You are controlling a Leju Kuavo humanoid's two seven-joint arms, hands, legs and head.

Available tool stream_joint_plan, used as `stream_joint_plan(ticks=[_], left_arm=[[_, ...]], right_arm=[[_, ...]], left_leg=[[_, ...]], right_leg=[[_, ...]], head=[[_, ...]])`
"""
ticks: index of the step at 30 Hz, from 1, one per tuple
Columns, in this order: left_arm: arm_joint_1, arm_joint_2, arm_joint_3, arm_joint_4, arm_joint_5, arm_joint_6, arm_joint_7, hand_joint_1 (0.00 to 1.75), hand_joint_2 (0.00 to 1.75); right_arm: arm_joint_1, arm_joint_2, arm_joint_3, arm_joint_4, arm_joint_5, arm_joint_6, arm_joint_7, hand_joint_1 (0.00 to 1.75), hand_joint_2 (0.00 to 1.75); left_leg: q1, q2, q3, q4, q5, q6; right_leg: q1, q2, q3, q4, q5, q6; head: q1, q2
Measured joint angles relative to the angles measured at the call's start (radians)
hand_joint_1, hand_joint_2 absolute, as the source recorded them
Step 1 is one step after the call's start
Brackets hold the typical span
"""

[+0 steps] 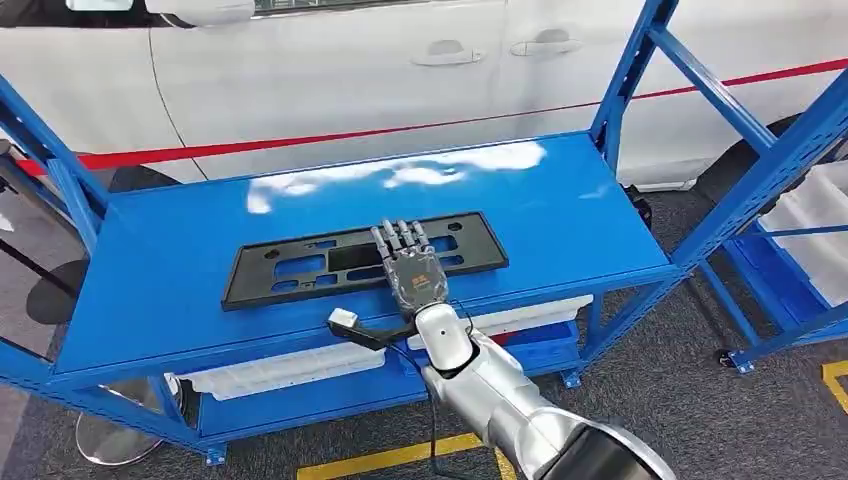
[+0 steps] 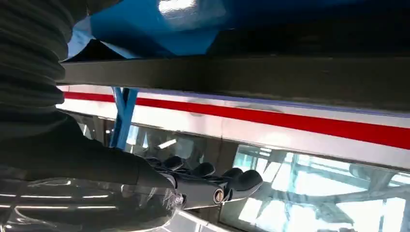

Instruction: Take the parts from the cabinet and place them on the table.

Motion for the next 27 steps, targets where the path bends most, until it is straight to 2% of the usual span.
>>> stream_joint_plan(ticks=[5,13,14,15,16,22,27], left_arm=[[-0.003,0.002,-0.002,0.000,0.001,-0.003,0.004,0.00,0.00],[-0.009,0.002,0.003,0.000,0.031,0.005,0.016,0.00,0.00],[-0.009,0.002,0.004,0.000,0.031,0.006,0.016,0.00,0.00],[-0.009,0.002,0.004,0.000,0.032,0.008,0.018,0.00,0.00],[-0.009,0.002,0.006,0.000,0.035,0.011,0.022,0.00,0.00],[-0.014,-0.003,0.026,0.000,0.058,0.031,0.051,0.00,0.00],[-0.020,-0.017,0.052,0.000,0.093,0.065,0.079,0.00,0.00]], right_arm=[[0.000,0.000,-0.052,0.005,-0.005,-0.003,-0.015,0.00,1.75],[-0.036,0.062,-0.097,0.042,-0.005,-0.003,-0.056,0.00,1.75],[-0.040,0.067,-0.100,0.046,-0.005,-0.003,-0.059,0.21,1.75],[-0.044,0.071,-0.103,0.051,-0.008,-0.003,-0.065,1.55,1.75],[-0.048,0.075,-0.106,0.058,-0.011,-0.003,-0.069,1.71,1.75],[-0.058,0.104,-0.105,0.085,-0.091,0.051,-0.102,1.75,1.75],[-0.062,0.118,-0.017,0.090,-0.237,0.095,-0.093,1.75,1.75]], left_leg=[[0.000,0.000,0.000,0.000,0.000,0.000],[0.000,0.000,0.000,0.000,0.000,0.000],[0.000,0.000,0.000,0.000,0.000,0.000],[0.000,0.000,0.000,0.000,0.000,0.000],[0.000,0.000,0.000,0.000,0.000,0.000],[0.000,0.000,0.000,0.000,0.000,0.000],[0.000,0.000,0.000,0.000,0.000,0.000]], right_leg=[[0.000,0.000,0.000,0.000,0.000,0.000],[0.001,0.000,0.000,0.000,0.000,0.000],[0.001,0.000,0.000,0.000,0.000,0.000],[0.001,0.000,0.000,0.000,0.000,0.000],[0.001,0.000,0.000,0.000,0.000,0.000],[0.000,0.000,0.000,0.000,0.000,0.000],[0.000,0.000,0.000,0.000,0.000,0.000]], head=[[0.000,0.000],[0.000,0.000],[0.000,0.000],[0.000,0.000],[0.000,0.000],[0.000,0.000],[0.000,0.000]])
